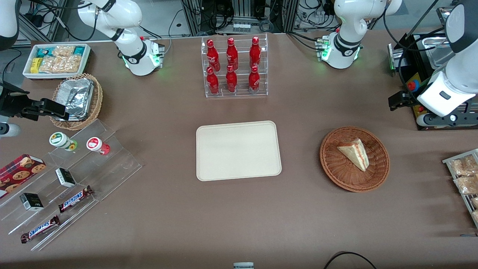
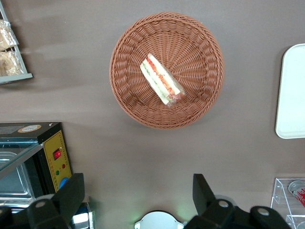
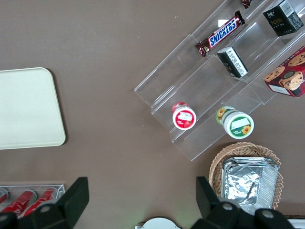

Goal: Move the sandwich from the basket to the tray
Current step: 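Move the left gripper over the sandwich in the wicker basket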

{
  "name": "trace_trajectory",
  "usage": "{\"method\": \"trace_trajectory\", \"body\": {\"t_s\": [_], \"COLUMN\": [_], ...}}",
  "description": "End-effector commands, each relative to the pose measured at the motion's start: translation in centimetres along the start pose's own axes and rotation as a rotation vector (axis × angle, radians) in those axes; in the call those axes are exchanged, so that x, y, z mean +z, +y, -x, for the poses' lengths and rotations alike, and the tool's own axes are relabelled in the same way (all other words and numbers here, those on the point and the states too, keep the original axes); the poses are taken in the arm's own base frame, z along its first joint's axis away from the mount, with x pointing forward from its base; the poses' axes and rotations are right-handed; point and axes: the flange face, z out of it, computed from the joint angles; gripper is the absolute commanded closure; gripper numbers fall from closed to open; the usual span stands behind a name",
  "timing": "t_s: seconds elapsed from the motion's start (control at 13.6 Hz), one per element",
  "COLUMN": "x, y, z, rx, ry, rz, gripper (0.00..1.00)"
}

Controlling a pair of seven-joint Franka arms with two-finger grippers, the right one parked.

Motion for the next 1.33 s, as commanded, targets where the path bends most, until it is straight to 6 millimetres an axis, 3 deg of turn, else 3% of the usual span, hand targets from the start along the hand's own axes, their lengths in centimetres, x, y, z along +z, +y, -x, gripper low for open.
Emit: {"method": "trace_trajectory", "body": {"t_s": [0.0,0.3,0.59,0.89,1.03,1.25], "x": [-0.6,0.2,4.5,11.4,14.9,19.3], "y": [0.2,0.4,0.3,0.5,-0.4,-0.6], "z": [1.3,0.8,-1.7,-1.5,-1.4,-2.4], "rx": [0.004,0.013,0.012,0.007,-0.014,-0.067], "ry": [-0.002,-0.005,-0.035,-0.028,-0.015,0.001], "rz": [0.0,0.002,0.008,0.007,0.014,0.053], "gripper": [0.0,0.0,0.0,0.0,0.0,0.0]}}
